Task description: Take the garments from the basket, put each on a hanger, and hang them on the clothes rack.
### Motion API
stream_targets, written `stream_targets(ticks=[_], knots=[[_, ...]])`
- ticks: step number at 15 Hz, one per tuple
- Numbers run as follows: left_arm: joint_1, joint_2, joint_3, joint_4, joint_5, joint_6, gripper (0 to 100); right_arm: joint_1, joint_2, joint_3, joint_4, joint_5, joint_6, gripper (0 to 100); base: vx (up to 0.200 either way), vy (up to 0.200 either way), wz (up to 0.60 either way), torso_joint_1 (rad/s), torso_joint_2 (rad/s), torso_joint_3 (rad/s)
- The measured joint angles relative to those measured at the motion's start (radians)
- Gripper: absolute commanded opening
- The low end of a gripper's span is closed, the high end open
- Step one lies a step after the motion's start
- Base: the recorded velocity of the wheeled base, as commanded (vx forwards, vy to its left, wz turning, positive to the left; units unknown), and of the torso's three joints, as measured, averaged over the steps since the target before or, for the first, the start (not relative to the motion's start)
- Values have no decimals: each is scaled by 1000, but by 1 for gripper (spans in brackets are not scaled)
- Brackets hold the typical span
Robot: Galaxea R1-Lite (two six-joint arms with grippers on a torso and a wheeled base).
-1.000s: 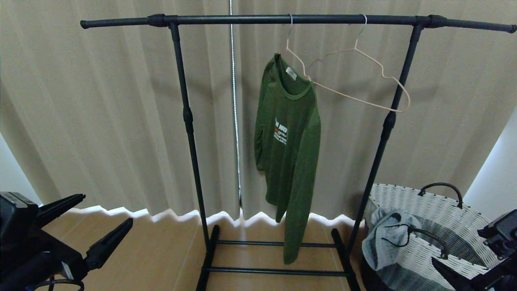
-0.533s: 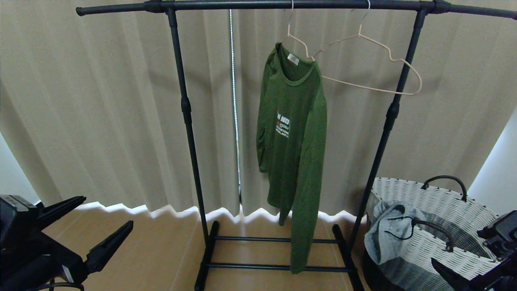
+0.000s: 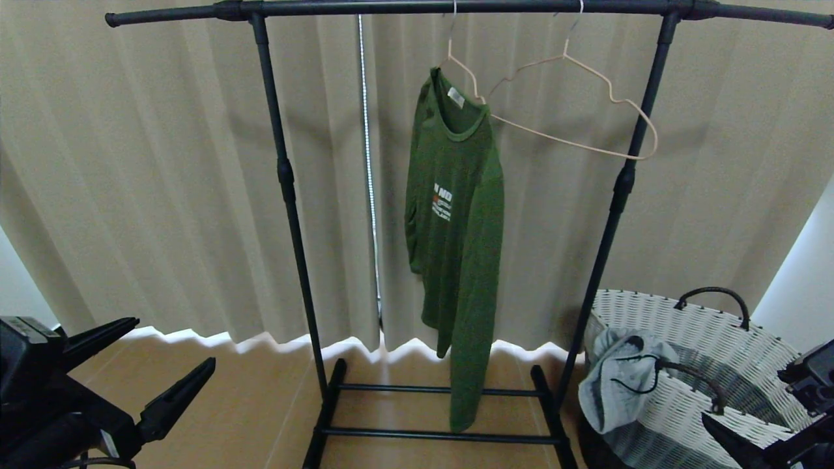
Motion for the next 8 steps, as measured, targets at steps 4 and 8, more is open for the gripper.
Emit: stream_targets(ticks=[4, 8], knots=[[0, 0, 0, 0, 0, 1, 100, 0, -1, 0, 0, 0, -1, 100, 0, 0, 0, 0, 0, 0], [0, -1, 2, 1, 0, 1, 100, -11, -1, 0, 1, -5, -3, 100, 0, 0, 0, 0, 0, 0]])
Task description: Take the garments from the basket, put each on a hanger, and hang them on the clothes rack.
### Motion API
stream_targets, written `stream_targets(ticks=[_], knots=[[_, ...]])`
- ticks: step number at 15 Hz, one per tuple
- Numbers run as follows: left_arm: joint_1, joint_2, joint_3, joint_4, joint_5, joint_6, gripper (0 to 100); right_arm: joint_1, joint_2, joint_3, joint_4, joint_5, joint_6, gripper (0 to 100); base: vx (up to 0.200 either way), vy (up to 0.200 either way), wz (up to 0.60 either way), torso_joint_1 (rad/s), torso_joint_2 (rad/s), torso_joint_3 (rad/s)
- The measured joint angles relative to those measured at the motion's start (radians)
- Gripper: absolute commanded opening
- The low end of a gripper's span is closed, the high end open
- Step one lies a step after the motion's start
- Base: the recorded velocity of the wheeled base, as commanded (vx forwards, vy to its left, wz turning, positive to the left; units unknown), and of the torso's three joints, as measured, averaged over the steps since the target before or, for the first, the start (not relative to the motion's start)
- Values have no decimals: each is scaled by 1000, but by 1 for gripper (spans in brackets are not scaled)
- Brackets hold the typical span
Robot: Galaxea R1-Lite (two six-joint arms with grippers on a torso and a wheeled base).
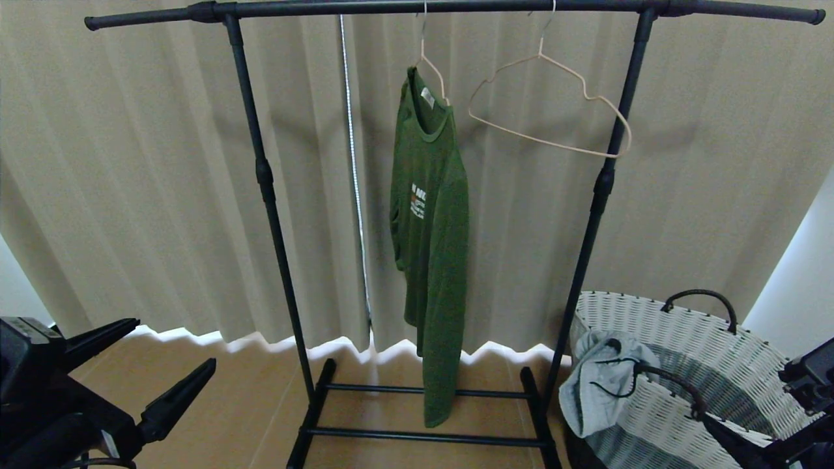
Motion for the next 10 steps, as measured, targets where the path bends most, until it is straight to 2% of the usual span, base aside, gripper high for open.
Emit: stream_targets(ticks=[6, 10], knots=[[0, 1, -5, 2, 0, -4, 100, -91, 17, -4, 0, 3, -56, 100, 0, 0, 0, 0, 0, 0], [-1, -4, 0, 0, -7, -3, 100, -120, 92, -35, 0, -3, -58, 100, 200, 0, 0, -2, 1, 4]])
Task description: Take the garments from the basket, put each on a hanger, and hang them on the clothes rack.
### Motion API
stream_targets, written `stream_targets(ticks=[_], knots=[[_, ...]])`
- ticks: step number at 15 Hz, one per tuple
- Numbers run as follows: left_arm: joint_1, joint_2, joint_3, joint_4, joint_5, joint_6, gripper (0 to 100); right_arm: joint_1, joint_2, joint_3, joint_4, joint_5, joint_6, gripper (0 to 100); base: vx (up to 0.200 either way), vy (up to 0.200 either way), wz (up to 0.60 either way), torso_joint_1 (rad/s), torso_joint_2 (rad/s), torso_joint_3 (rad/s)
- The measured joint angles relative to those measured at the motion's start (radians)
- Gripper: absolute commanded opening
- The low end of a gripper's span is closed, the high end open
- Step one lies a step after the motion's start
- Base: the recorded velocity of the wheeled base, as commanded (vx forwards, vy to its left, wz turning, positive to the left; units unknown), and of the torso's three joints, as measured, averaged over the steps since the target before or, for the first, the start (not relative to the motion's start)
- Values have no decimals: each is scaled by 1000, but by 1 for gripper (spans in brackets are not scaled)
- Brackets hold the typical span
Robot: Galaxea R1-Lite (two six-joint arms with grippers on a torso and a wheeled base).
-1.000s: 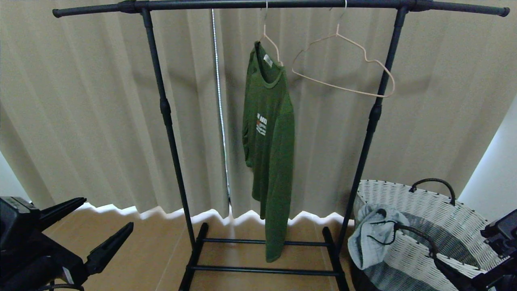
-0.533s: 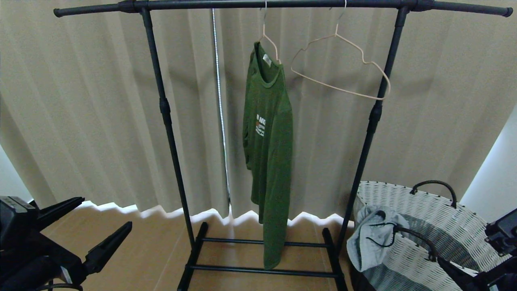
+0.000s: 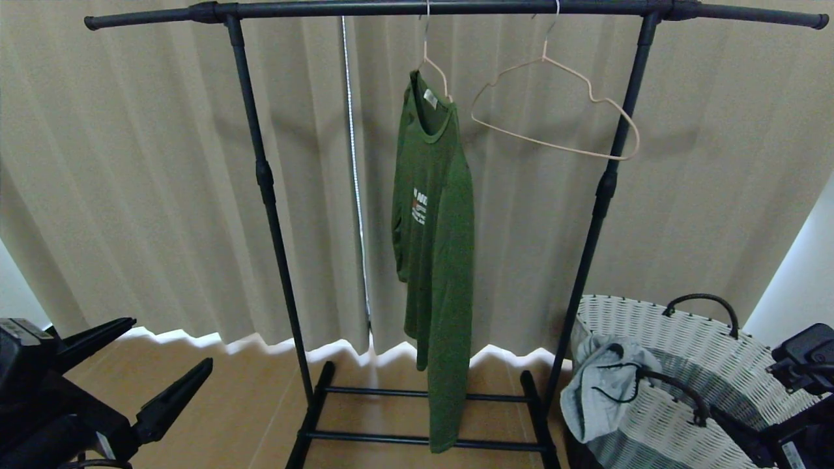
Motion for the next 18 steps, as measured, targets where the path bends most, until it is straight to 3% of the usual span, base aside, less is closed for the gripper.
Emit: stream_targets(ticks=[3, 10, 15, 18], knots=[[0, -10, 6, 1, -11, 1, 100, -34, 72, -26, -1, -2, -1, 100, 200, 0, 0, 7, 4, 2], [0, -19, 14, 0, -11, 20, 100, -40, 340, -69, -14, 10, -53, 100, 0, 0, 0, 0, 0, 0], [0, -31, 17, -1, -11, 20, 100, -58, 620, -135, -193, 0, -57, 100, 0, 0, 0, 0, 0, 0], [0, -41, 18, 0, -11, 20, 100, -110, 727, -200, -213, -2, -59, 100, 0, 0, 0, 0, 0, 0]])
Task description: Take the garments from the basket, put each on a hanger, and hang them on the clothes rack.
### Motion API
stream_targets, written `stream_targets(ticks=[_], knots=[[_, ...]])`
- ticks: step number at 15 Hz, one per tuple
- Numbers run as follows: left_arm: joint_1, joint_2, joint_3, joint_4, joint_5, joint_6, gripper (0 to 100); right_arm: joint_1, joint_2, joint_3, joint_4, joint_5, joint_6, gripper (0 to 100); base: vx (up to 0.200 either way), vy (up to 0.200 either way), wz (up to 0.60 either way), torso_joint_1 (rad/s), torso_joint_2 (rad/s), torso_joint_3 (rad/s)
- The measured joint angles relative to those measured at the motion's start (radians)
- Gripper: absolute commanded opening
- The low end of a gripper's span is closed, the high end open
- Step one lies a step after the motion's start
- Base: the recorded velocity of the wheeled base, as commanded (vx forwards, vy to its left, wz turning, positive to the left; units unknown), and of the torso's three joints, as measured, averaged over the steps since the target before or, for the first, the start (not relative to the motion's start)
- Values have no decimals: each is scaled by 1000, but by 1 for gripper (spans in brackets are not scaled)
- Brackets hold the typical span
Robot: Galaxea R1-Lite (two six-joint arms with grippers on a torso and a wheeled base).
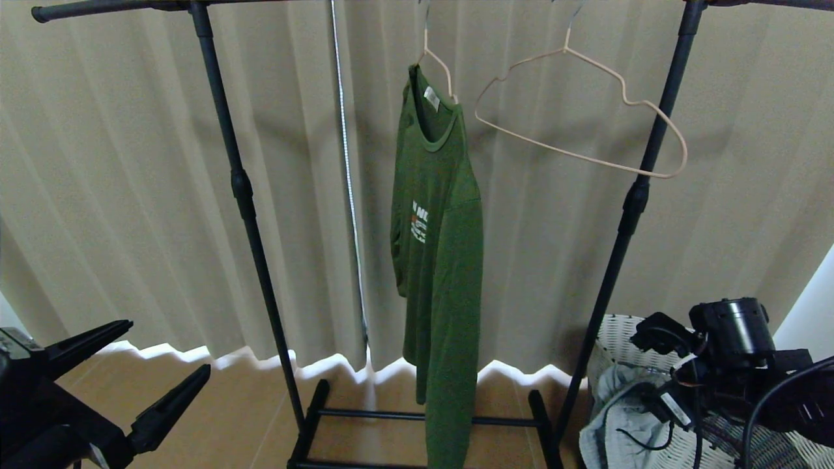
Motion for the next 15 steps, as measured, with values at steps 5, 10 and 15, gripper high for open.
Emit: stream_targets(ticks=[5, 10, 15], knots=[[-13, -5, 0, 0, 0, 0, 100, -47, 97, -74, -3, 0, 1, 100, 0, 0, 0, 0, 0, 0], [-15, -6, 1, 1, 0, 0, 100, -60, 151, -104, -23, 0, 1, 0, 0, 0, 0, 0, 0, 0], [-16, -6, 1, 1, 0, 0, 100, -69, 160, -110, -22, 2, 4, 0, 0, 0, 0, 0, 0, 0]])
